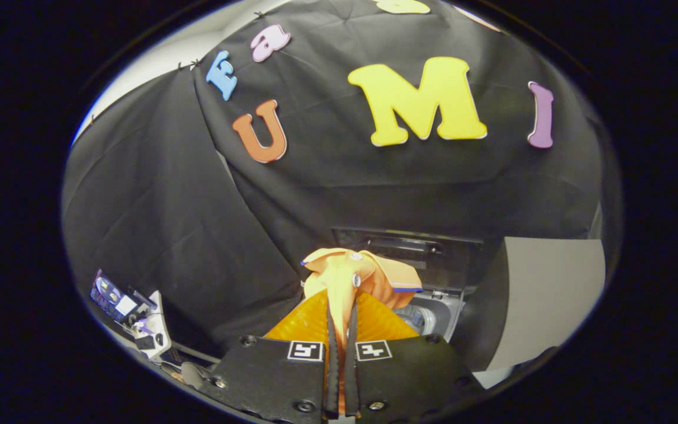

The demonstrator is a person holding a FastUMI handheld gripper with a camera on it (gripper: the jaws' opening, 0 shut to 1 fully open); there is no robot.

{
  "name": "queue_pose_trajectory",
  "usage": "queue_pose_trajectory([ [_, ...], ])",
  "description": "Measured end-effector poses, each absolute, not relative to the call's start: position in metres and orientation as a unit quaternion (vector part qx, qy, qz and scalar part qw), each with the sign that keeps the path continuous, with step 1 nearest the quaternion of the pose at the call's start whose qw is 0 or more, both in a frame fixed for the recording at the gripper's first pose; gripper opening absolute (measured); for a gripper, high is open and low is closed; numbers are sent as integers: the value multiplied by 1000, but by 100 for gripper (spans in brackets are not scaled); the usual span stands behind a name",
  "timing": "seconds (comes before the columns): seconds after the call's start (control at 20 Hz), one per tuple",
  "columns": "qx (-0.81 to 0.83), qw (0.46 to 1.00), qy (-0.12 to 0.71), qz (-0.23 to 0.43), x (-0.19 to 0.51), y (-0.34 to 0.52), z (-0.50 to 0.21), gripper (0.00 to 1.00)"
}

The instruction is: Put the clothes into the washing machine and then close the washing machine lid.

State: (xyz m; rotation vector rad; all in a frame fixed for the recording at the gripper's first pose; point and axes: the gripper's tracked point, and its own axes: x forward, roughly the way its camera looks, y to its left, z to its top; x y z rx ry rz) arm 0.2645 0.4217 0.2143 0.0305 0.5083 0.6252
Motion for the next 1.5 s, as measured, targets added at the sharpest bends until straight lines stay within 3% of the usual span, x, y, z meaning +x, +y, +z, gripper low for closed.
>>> queue_pose_trajectory([
  [0.65,-21,888,362,282,360,472,89,7],
  [1.5,-73,863,464,185,431,454,-19,8],
])
